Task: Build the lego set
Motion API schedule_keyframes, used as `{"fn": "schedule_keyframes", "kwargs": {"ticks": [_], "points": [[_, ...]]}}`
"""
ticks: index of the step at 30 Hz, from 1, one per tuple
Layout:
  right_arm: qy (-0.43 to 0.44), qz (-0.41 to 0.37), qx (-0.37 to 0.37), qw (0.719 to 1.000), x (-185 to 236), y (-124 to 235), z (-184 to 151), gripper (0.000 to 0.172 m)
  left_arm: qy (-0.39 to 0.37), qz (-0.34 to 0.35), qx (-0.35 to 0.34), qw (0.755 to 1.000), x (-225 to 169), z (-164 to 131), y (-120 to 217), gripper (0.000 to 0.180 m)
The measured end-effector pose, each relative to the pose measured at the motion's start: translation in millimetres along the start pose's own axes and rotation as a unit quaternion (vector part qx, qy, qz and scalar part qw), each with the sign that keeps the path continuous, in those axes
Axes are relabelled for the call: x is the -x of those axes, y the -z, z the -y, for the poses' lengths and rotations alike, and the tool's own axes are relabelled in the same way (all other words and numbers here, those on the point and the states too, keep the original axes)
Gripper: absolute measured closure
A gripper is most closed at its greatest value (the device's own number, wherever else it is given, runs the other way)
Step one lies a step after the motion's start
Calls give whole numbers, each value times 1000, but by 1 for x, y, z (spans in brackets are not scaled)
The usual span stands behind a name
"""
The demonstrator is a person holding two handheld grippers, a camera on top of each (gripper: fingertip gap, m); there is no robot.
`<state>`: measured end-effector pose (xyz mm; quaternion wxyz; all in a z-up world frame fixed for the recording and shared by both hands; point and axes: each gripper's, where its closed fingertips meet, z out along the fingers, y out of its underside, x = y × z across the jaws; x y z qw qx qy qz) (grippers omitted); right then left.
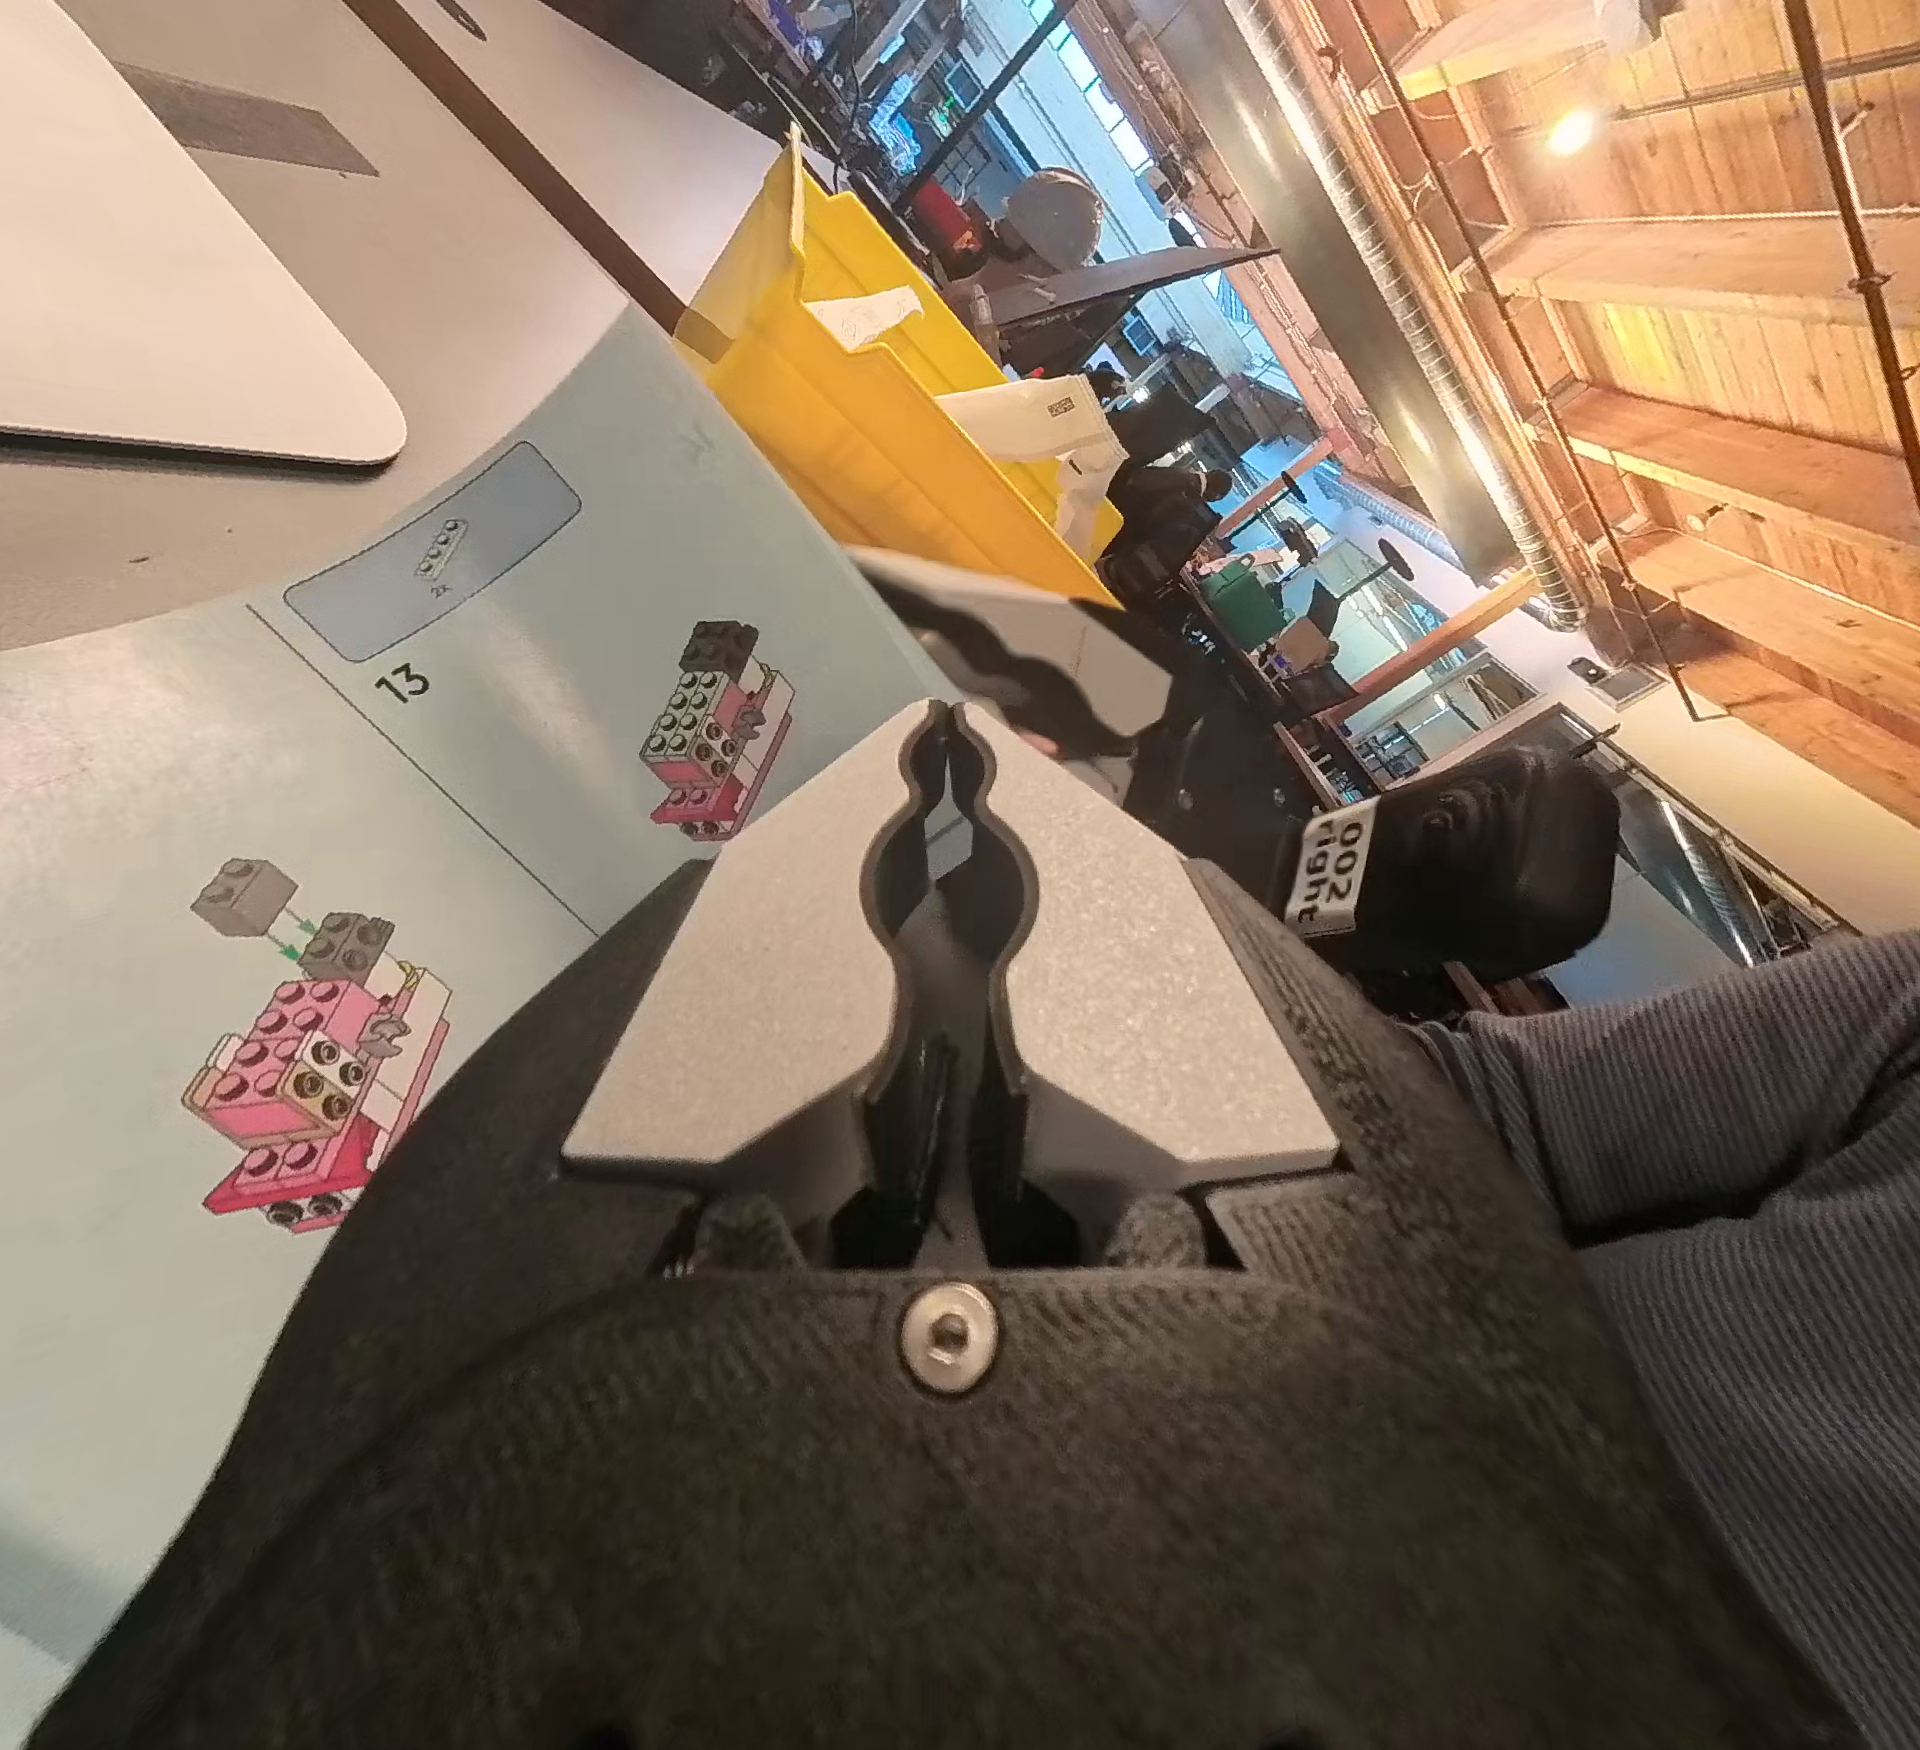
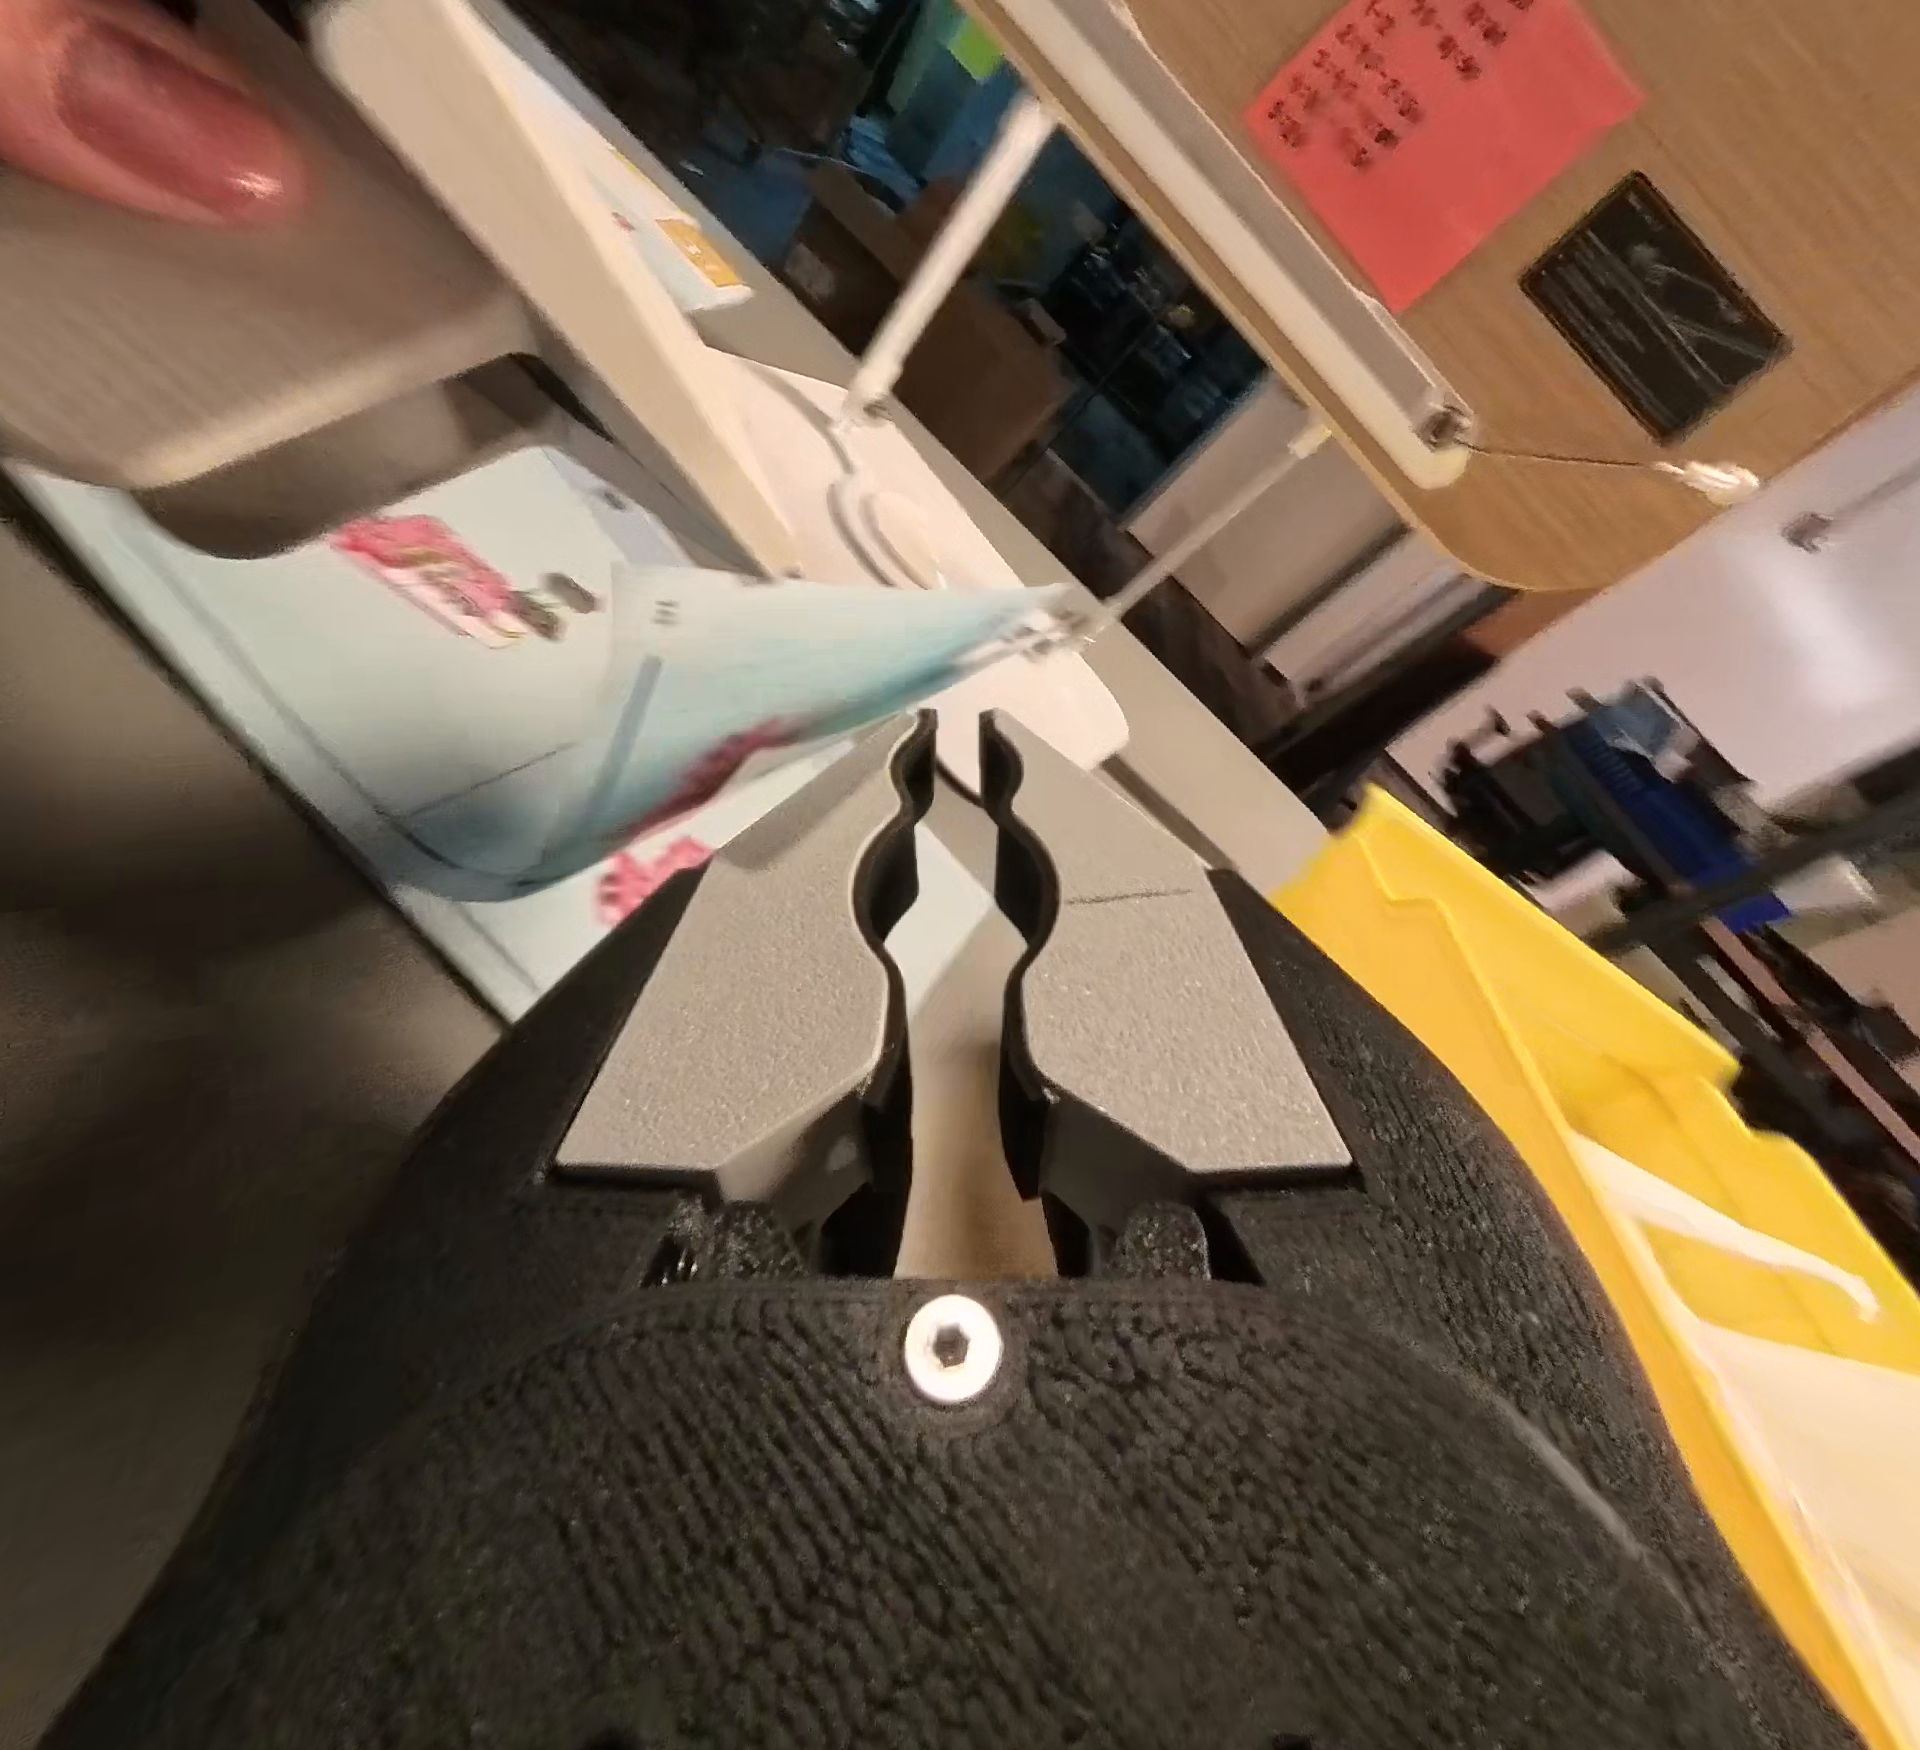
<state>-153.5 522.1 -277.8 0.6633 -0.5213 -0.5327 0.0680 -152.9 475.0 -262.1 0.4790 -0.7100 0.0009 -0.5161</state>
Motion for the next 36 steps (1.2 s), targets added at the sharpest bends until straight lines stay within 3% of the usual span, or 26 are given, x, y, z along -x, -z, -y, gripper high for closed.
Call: {"fn": "schedule_keyframes", "kwargs": {"ticks": [2, 4, 7, 12, 20, 25, 30, 33, 36], "points": [[-12, -74, 12, 997, -28, 9, -5, 164, -2, 1, 1, 1000, 0, 0, 0, 180], [-34, -113, -24, 993, -47, 26, 4, 163, -2, 0, 0, 1000, -1, 0, 0, 180], [-46, -44, -87, 994, -29, 37, 23, 162, 3, -4, -5, 1000, -1, 1, 1, 180], [41, 12, 18, 999, 4, 23, -5, 171, 4, -21, -9, 1000, -8, 4, 1, 180], [38, 100, 88, 990, 33, 2, -30, 172, -38, -58, 15, 997, -29, -3, -7, 180], [-98, 218, 113, 965, 45, 6, -32, 172, -95, -57, 11, 994, -37, 1, -4, 177], [-256, 316, 146, 902, 51, 13, -38, 172, -127, -27, 12, 991, -32, 1, -4, 167], [-308, 349, 163, 870, 55, 17, -40, 172, -136, -9, -9, 991, -29, 8, -1, 168], [-327, 354, 160, 862, 53, 17, -40, 172, -136, 11, -25, 990, -22, 15, 5, 170]]}}
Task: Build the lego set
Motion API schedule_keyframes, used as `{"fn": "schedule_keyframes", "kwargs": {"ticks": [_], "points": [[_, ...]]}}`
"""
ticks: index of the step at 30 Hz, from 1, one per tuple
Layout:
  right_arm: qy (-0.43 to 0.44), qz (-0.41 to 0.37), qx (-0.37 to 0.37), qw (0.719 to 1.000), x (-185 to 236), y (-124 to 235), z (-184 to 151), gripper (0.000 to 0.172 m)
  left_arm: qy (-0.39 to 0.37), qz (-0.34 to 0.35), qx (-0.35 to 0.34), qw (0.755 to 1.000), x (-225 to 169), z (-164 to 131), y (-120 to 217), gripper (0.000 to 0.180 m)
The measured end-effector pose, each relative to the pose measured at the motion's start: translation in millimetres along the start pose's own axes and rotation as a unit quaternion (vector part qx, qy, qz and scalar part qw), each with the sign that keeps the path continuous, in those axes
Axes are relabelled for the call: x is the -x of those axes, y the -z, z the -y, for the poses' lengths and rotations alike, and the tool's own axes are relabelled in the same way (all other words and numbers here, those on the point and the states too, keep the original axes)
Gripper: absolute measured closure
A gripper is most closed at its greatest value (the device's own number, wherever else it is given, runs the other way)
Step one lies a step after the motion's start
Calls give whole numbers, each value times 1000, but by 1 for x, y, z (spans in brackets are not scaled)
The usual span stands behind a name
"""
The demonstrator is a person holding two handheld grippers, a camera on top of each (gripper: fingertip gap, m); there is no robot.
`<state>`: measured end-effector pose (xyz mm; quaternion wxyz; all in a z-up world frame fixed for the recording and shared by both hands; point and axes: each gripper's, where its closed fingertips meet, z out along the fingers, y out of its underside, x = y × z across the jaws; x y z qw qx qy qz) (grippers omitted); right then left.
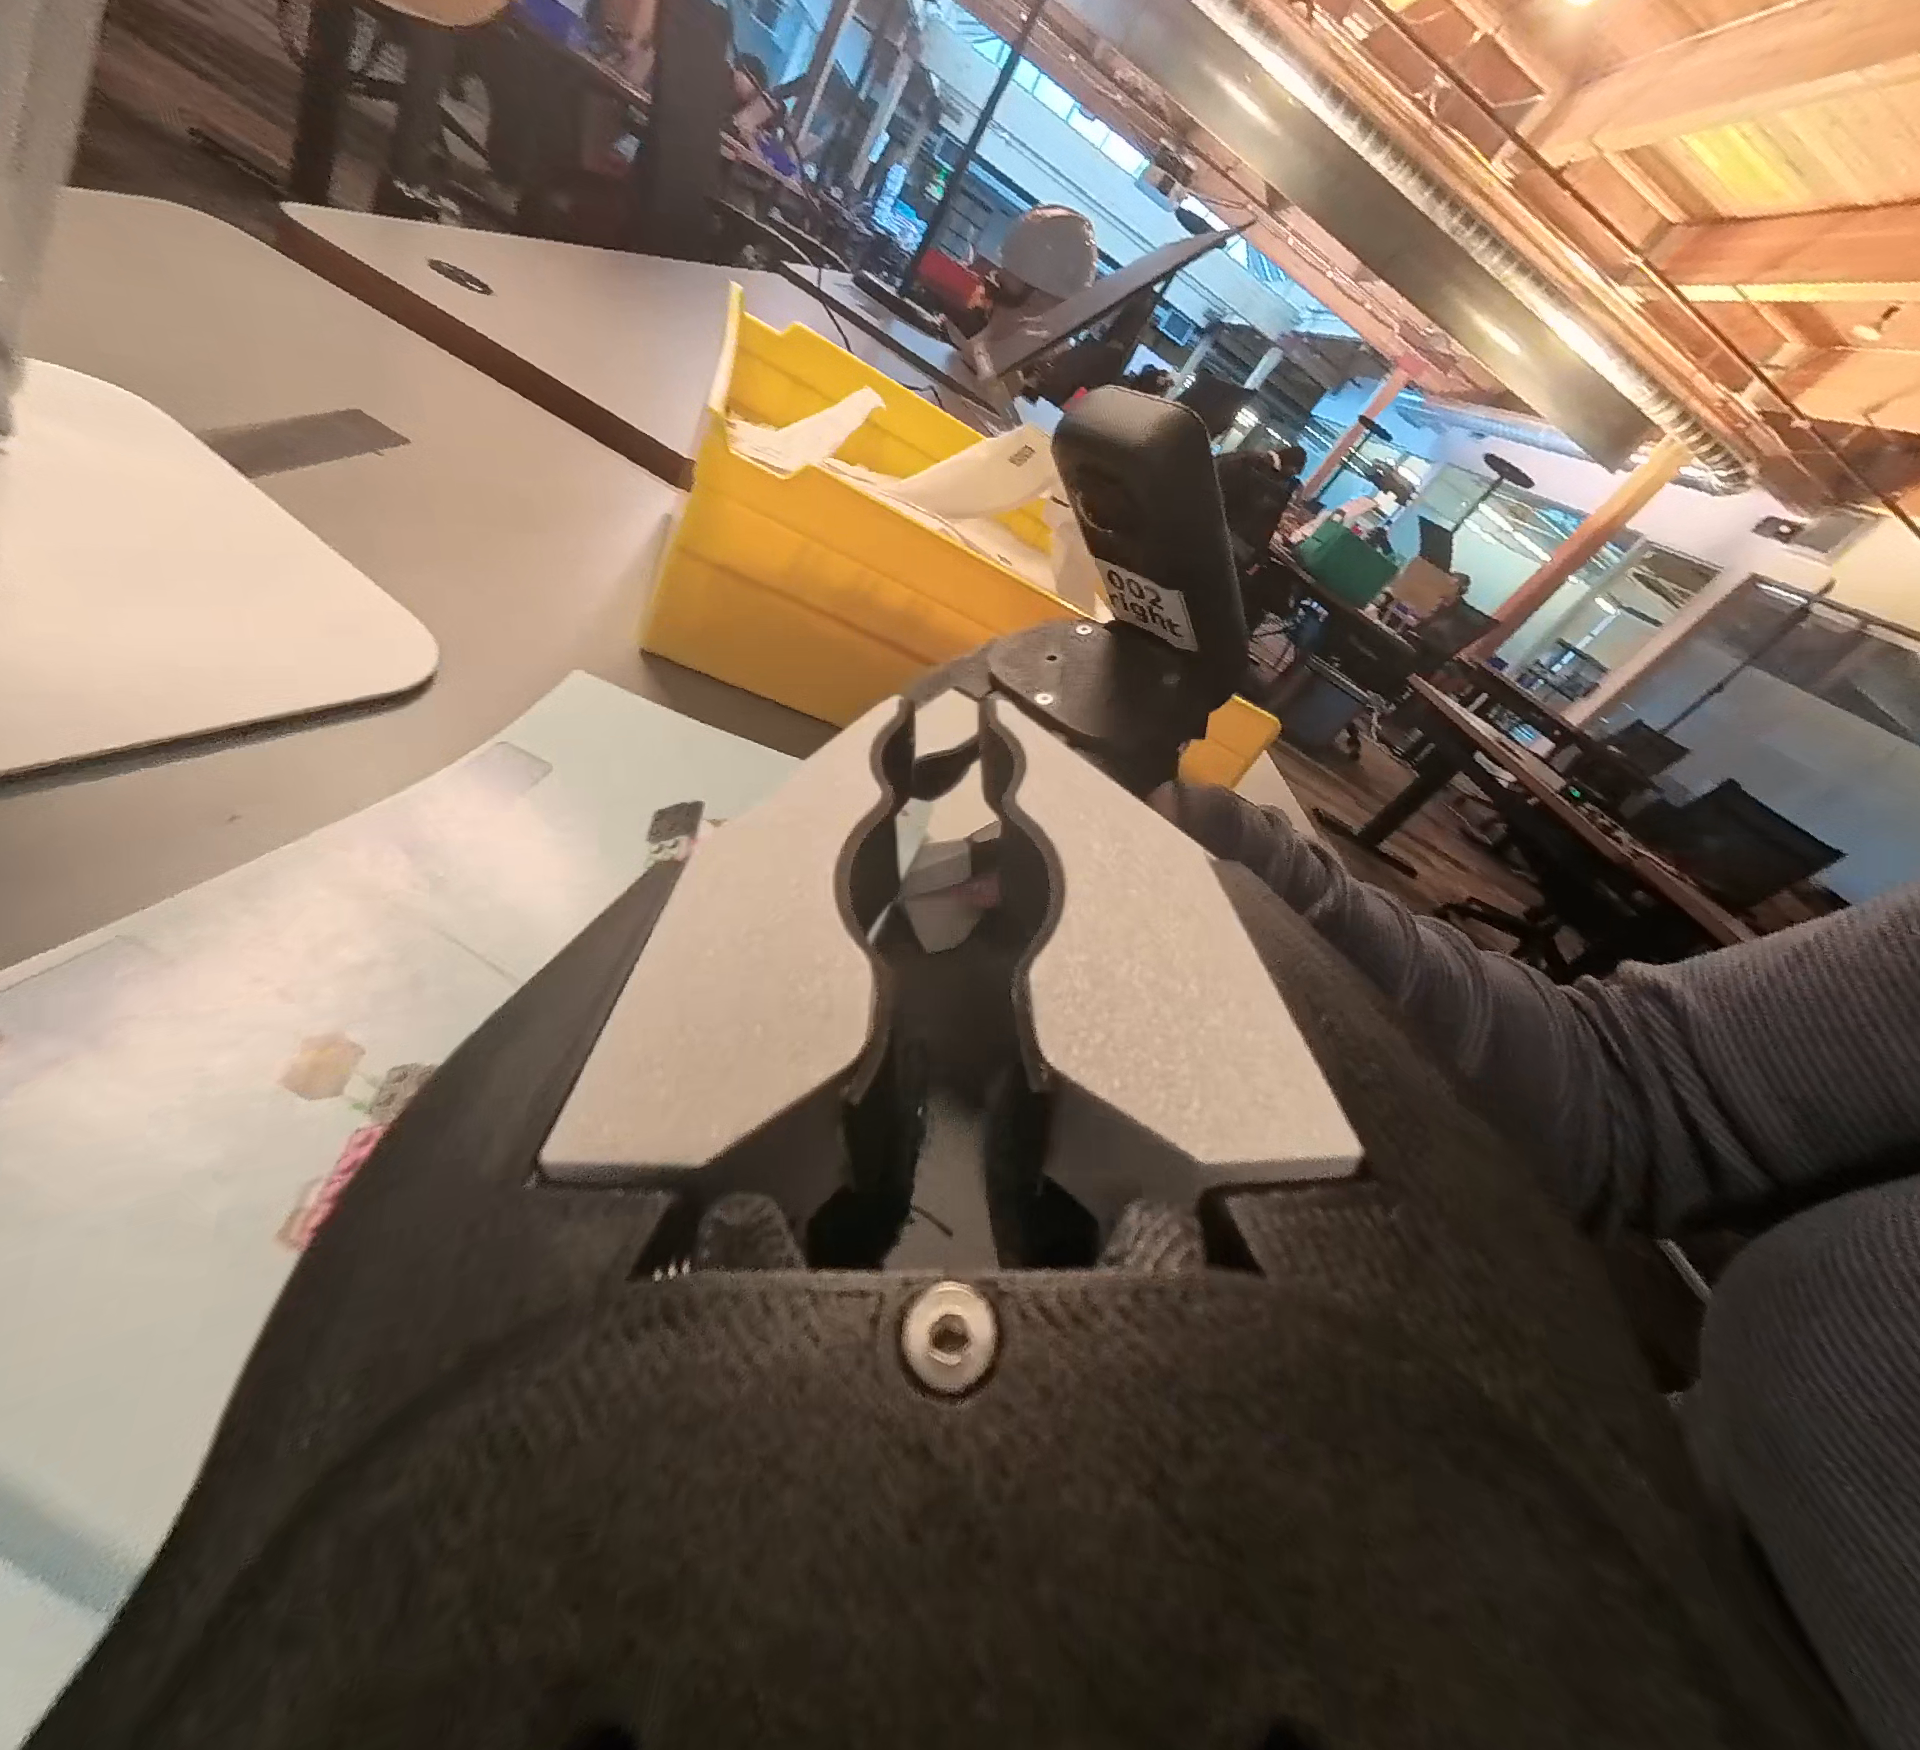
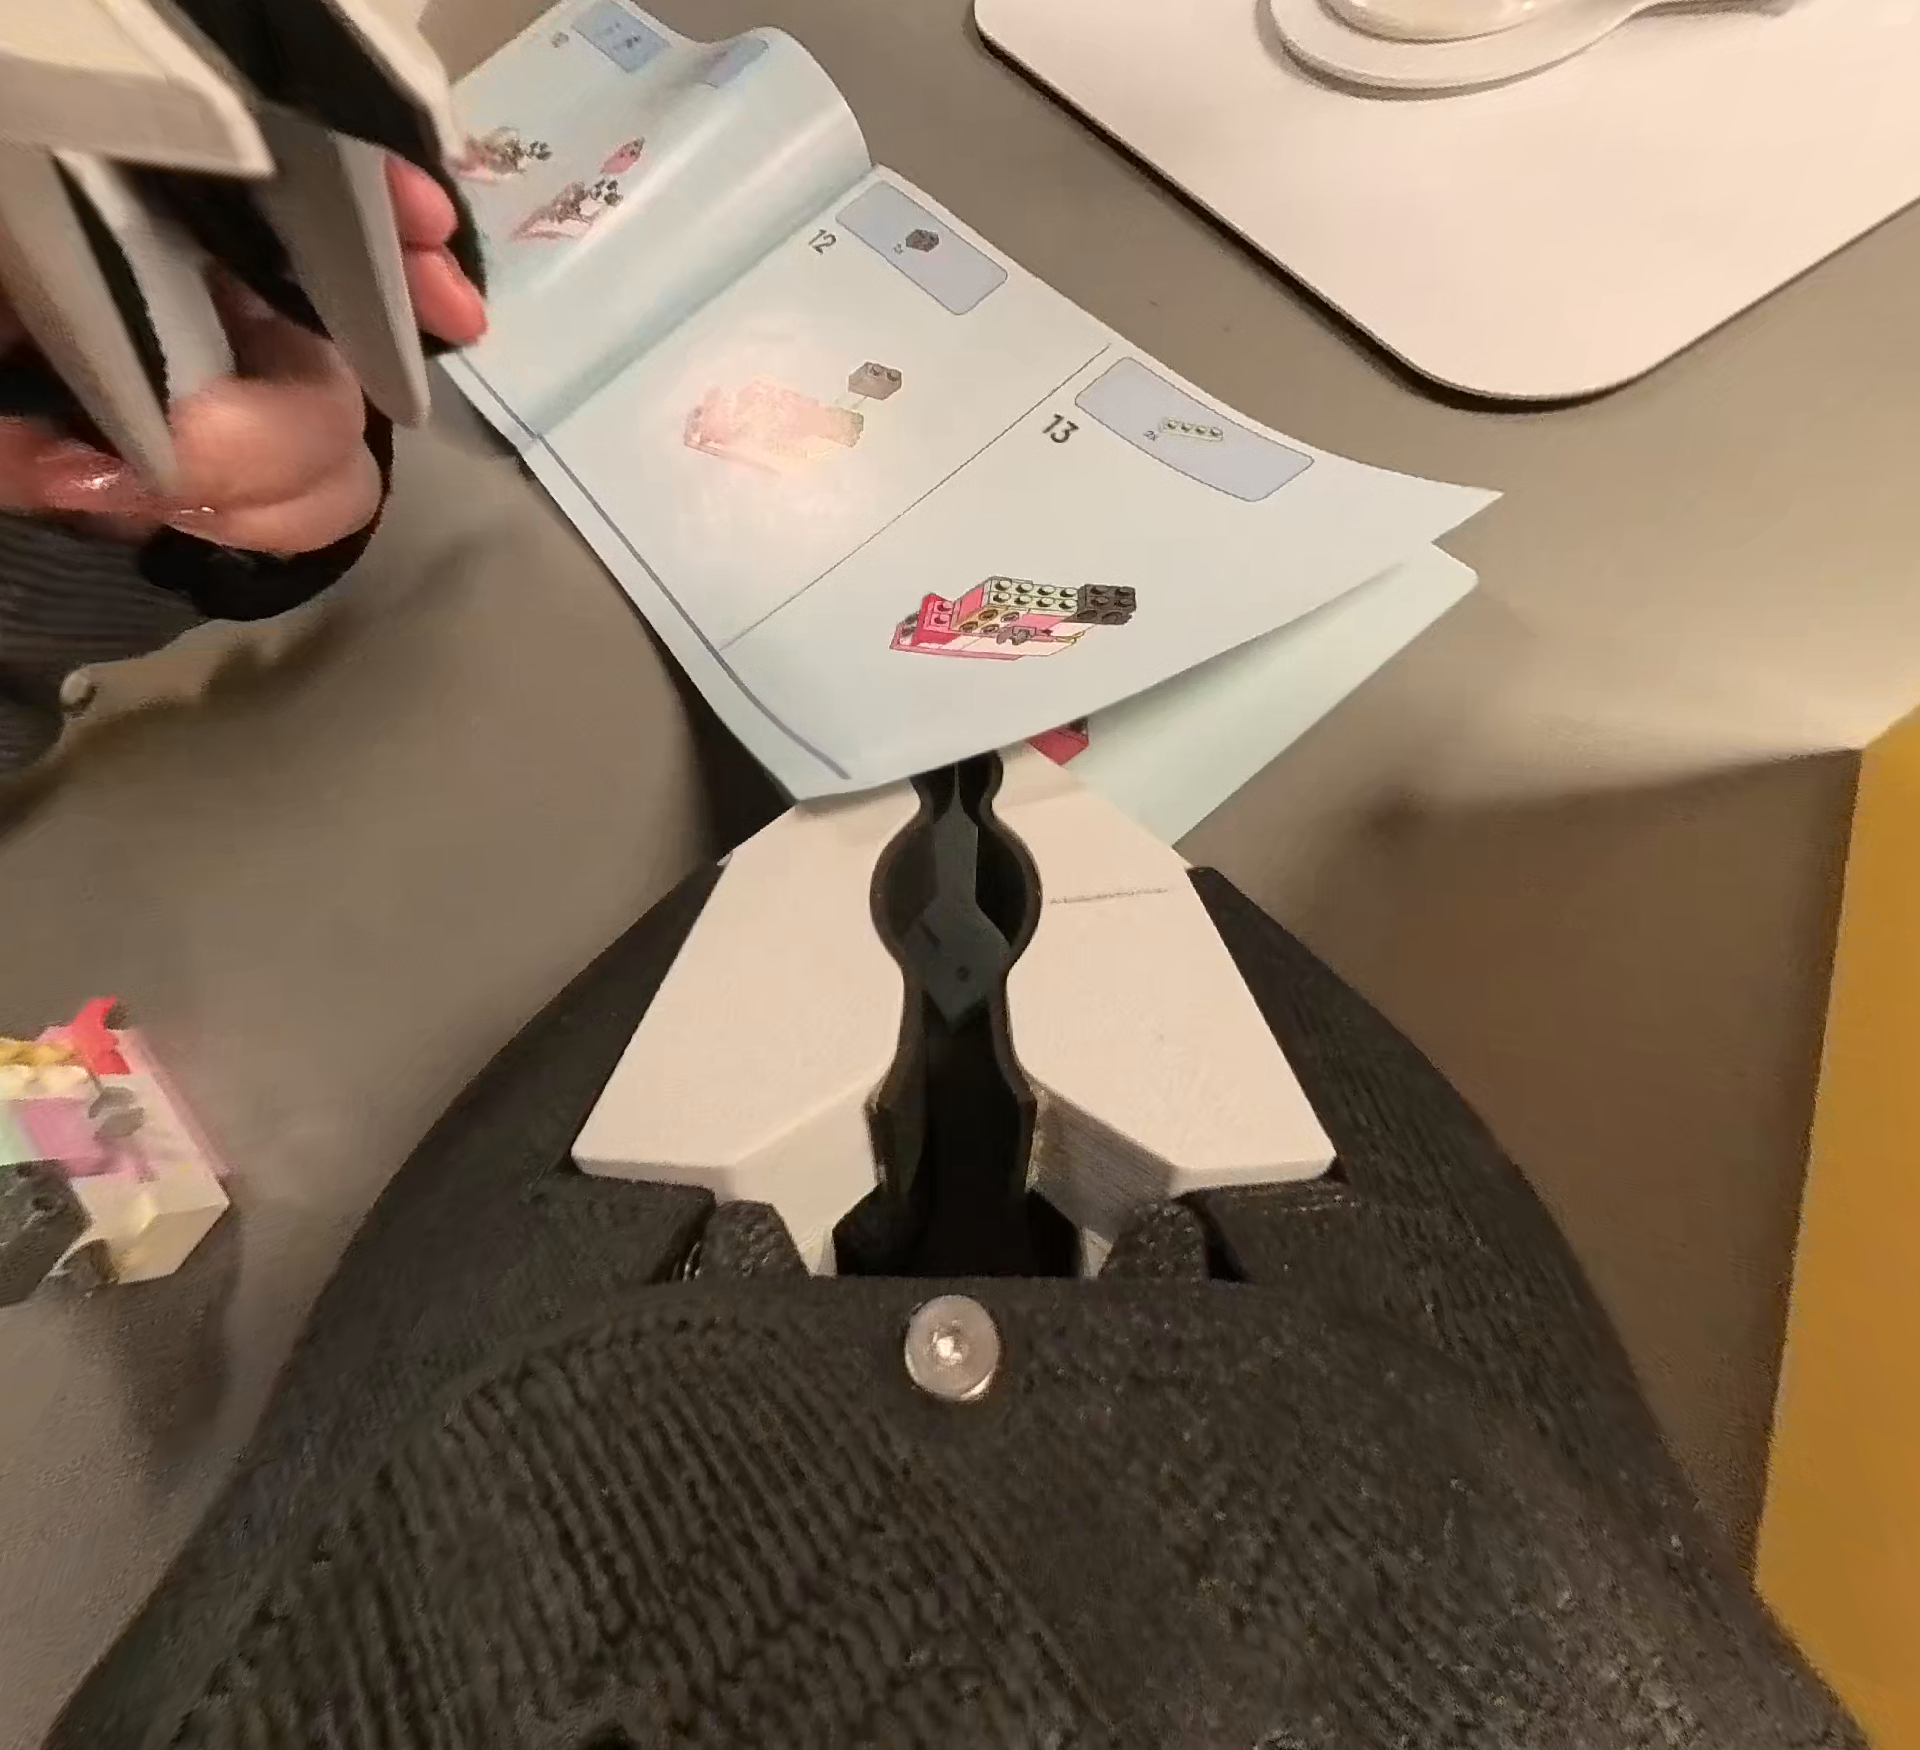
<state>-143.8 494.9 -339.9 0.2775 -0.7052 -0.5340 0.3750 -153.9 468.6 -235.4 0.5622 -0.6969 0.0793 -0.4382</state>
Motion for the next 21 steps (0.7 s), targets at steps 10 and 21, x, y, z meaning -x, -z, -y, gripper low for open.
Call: {"fn": "schedule_keyframes", "kwargs": {"ticks": [10, 21], "points": [[-14, 2, -27, 1000, -3, 5, 7, 172, -125, 72, 123, 982, 9, -38, -14, 133], [45, -29, -143, 988, 3, 27, 35, 172, -249, 209, 161, 932, 26, -50, -32, 177]]}}
